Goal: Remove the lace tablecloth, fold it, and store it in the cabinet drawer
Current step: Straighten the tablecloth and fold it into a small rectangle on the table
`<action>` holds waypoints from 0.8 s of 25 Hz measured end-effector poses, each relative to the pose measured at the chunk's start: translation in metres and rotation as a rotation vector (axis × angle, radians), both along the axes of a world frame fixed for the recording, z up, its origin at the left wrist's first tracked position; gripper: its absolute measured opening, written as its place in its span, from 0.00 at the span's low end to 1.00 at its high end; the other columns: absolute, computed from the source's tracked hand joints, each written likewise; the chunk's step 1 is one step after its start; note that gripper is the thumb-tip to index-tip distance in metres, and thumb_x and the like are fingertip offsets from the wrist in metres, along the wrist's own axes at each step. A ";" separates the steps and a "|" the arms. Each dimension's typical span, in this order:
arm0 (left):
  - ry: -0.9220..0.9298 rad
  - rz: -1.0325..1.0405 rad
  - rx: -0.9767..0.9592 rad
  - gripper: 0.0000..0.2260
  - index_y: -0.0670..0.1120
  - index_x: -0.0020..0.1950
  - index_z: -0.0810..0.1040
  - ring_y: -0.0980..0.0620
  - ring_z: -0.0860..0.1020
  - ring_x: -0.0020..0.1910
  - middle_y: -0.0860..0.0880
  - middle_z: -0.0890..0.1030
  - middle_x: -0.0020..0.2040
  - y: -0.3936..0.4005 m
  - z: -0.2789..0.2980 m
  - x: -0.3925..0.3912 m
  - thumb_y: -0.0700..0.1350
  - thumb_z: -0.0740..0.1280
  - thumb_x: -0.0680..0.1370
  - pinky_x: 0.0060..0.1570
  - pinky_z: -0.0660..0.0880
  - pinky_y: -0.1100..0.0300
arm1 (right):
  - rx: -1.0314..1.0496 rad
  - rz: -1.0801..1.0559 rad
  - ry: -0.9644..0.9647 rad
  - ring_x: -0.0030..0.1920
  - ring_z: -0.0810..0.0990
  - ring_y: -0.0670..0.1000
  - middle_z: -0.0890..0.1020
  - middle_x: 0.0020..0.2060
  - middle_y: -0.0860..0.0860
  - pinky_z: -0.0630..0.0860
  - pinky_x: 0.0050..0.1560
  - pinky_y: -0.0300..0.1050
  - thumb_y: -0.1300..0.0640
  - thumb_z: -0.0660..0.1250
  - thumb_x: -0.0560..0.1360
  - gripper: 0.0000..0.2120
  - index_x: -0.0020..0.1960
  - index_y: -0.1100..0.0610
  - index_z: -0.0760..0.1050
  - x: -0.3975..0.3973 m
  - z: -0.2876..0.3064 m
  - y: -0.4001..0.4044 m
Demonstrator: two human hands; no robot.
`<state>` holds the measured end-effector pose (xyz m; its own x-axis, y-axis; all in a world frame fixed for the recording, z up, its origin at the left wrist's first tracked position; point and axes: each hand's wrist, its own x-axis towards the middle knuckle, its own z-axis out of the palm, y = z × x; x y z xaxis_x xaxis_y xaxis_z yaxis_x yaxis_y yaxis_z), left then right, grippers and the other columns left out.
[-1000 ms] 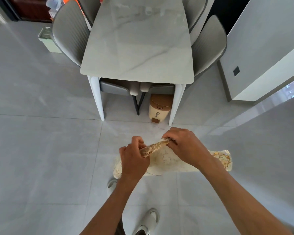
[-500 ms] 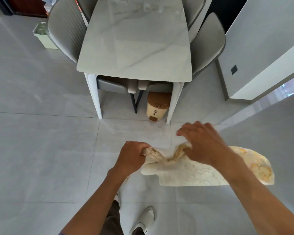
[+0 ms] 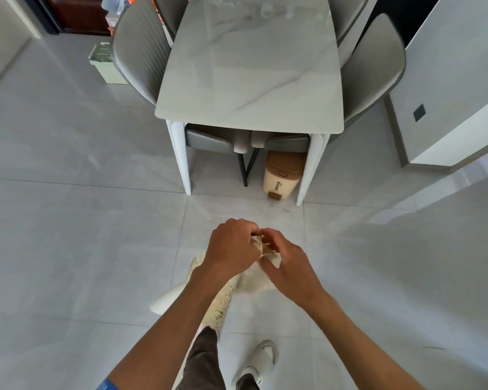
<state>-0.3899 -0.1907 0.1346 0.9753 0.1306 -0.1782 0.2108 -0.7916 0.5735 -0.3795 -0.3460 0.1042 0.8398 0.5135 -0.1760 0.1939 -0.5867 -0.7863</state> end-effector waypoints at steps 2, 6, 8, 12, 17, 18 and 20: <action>-0.001 0.023 -0.030 0.11 0.50 0.50 0.85 0.51 0.81 0.40 0.52 0.85 0.43 0.006 0.000 -0.003 0.40 0.69 0.71 0.42 0.78 0.59 | 0.043 -0.088 -0.073 0.48 0.81 0.43 0.84 0.50 0.45 0.79 0.51 0.40 0.59 0.66 0.79 0.13 0.62 0.51 0.75 0.007 0.000 0.011; -0.008 0.134 -0.172 0.06 0.54 0.47 0.84 0.58 0.80 0.38 0.56 0.85 0.40 0.027 -0.009 -0.013 0.46 0.72 0.72 0.39 0.75 0.64 | 0.039 0.000 -0.141 0.45 0.80 0.43 0.84 0.50 0.48 0.73 0.47 0.30 0.64 0.61 0.79 0.12 0.59 0.55 0.78 0.011 -0.002 0.028; -0.011 0.173 -0.263 0.05 0.57 0.45 0.82 0.60 0.80 0.36 0.59 0.84 0.38 0.035 -0.018 -0.022 0.52 0.73 0.71 0.36 0.74 0.67 | 0.054 0.011 -0.182 0.47 0.79 0.43 0.83 0.49 0.48 0.71 0.49 0.28 0.66 0.61 0.79 0.12 0.57 0.57 0.79 0.018 0.001 0.030; 0.046 0.214 -0.484 0.05 0.55 0.40 0.81 0.59 0.74 0.31 0.55 0.80 0.32 0.029 -0.047 -0.052 0.54 0.73 0.70 0.35 0.72 0.58 | -0.062 0.215 -0.224 0.45 0.78 0.44 0.80 0.47 0.47 0.72 0.47 0.31 0.65 0.60 0.79 0.11 0.54 0.56 0.79 0.027 0.010 0.027; 0.101 0.082 -0.459 0.11 0.57 0.31 0.75 0.59 0.68 0.25 0.58 0.73 0.25 0.026 -0.043 -0.041 0.49 0.72 0.71 0.28 0.63 0.66 | -0.240 0.381 -0.192 0.42 0.76 0.45 0.76 0.43 0.44 0.75 0.44 0.40 0.60 0.59 0.79 0.08 0.49 0.51 0.76 0.051 0.018 -0.002; 0.106 0.027 -0.409 0.09 0.55 0.32 0.76 0.59 0.70 0.25 0.57 0.74 0.26 0.029 -0.036 -0.031 0.50 0.72 0.71 0.28 0.65 0.65 | -0.257 0.399 -0.188 0.42 0.75 0.44 0.75 0.43 0.43 0.74 0.44 0.41 0.58 0.60 0.77 0.06 0.49 0.50 0.75 0.056 0.019 -0.008; 0.132 -0.072 -0.317 0.09 0.51 0.33 0.78 0.57 0.75 0.27 0.55 0.78 0.28 0.036 -0.019 -0.011 0.51 0.72 0.71 0.29 0.69 0.61 | -0.263 0.441 -0.197 0.46 0.74 0.44 0.74 0.48 0.43 0.72 0.47 0.38 0.53 0.63 0.73 0.07 0.51 0.50 0.74 0.057 0.019 -0.013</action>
